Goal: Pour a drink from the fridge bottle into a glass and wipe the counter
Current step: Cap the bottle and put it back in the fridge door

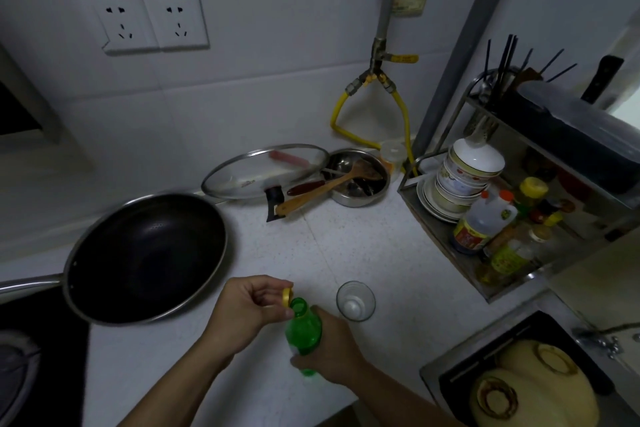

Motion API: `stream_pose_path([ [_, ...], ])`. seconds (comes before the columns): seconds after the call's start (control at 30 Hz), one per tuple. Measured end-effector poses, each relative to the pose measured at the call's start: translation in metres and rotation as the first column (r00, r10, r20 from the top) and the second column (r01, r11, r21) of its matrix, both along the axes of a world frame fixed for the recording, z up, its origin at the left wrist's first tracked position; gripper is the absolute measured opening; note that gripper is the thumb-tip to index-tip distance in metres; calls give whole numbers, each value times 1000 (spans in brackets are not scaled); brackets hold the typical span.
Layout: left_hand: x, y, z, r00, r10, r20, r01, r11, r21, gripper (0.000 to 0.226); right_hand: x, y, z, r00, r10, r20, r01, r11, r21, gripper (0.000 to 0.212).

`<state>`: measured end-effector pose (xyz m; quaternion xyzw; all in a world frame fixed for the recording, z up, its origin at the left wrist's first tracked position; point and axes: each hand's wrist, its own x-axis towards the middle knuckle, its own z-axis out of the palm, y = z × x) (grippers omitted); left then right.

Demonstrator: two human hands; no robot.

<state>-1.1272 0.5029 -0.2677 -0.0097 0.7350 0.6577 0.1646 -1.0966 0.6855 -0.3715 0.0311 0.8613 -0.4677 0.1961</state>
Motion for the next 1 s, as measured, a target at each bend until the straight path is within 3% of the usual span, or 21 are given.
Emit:
stream_pose_path([
  [0.1,0,-1,2,999,25,-20,-26,999,-34,37,-6,-9,0,1000,2,2,-2,1000,-28,54],
  [0.33,-4,-1,6,986,-61,-155,14,959,-284,37,-16,-23,-1,1000,-6,13,7,996,-88,57],
  [0.7,1,12,3,985,-123,-122,74,934,-350,27,-14,-12,-14,999,36,26,-31,985,-172,59],
  [0.87,5,23,-3,986,-25,-162,-53,889,-455,33,-13,-12,-16,999,32,29,-25,978,-207,55],
  [1.0,13,29,-11,970,14,-243,-124,889,-440,34,-10,-12,-16,999,18,27,-11,972,-233,54],
])
